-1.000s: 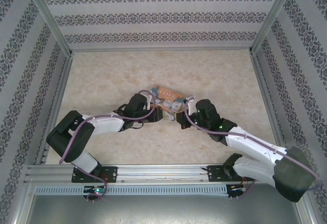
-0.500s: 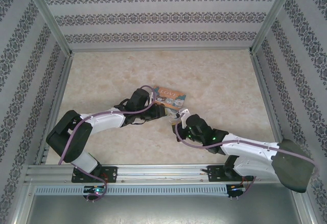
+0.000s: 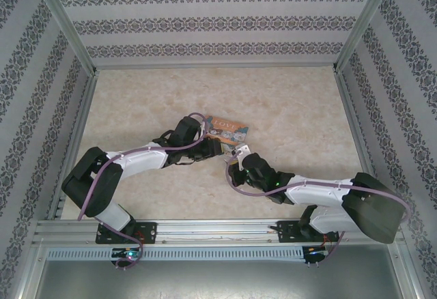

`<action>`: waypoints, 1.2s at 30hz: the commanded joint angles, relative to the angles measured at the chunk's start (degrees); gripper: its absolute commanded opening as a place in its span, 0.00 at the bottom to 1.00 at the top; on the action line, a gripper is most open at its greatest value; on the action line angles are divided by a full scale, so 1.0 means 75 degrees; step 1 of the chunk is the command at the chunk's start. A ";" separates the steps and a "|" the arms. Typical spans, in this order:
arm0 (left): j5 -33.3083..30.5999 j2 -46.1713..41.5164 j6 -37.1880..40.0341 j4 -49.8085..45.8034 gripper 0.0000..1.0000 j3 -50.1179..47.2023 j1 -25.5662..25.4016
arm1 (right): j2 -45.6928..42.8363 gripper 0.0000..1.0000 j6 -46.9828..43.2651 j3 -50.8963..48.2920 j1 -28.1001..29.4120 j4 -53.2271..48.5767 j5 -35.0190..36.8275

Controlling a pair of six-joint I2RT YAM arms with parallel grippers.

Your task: Unlock a padlock with a key

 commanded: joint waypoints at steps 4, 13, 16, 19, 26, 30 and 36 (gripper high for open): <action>0.0139 -0.0225 -0.0093 -0.0035 0.24 0.0254 -0.0059 | 0.0317 0.00 0.0062 -0.0022 0.0065 0.0712 0.0278; 0.0150 -0.0236 -0.0129 -0.0044 0.25 0.0222 -0.0060 | 0.0624 0.00 0.0156 0.0096 0.0065 0.0933 0.0597; 0.0141 -0.0254 -0.0120 -0.0067 0.25 0.0222 -0.0059 | 0.0671 0.00 0.0158 0.0107 0.0053 0.0981 0.0636; 0.0139 -0.0266 -0.0117 -0.0089 0.25 0.0203 -0.0059 | 0.0697 0.00 0.0140 0.0119 0.0053 0.1099 0.0536; 0.0130 -0.0266 -0.0121 -0.0095 0.25 0.0190 -0.0066 | 0.0709 0.00 0.0084 0.0151 0.0031 0.1301 0.0347; 0.0136 -0.0276 -0.0129 -0.0091 0.25 0.0191 -0.0059 | 0.0718 0.00 0.0059 0.0198 0.0004 0.1366 0.0299; 0.0138 -0.0272 -0.0140 -0.0091 0.25 0.0179 -0.0059 | 0.0819 0.00 -0.0044 0.0310 -0.0052 0.1501 0.0296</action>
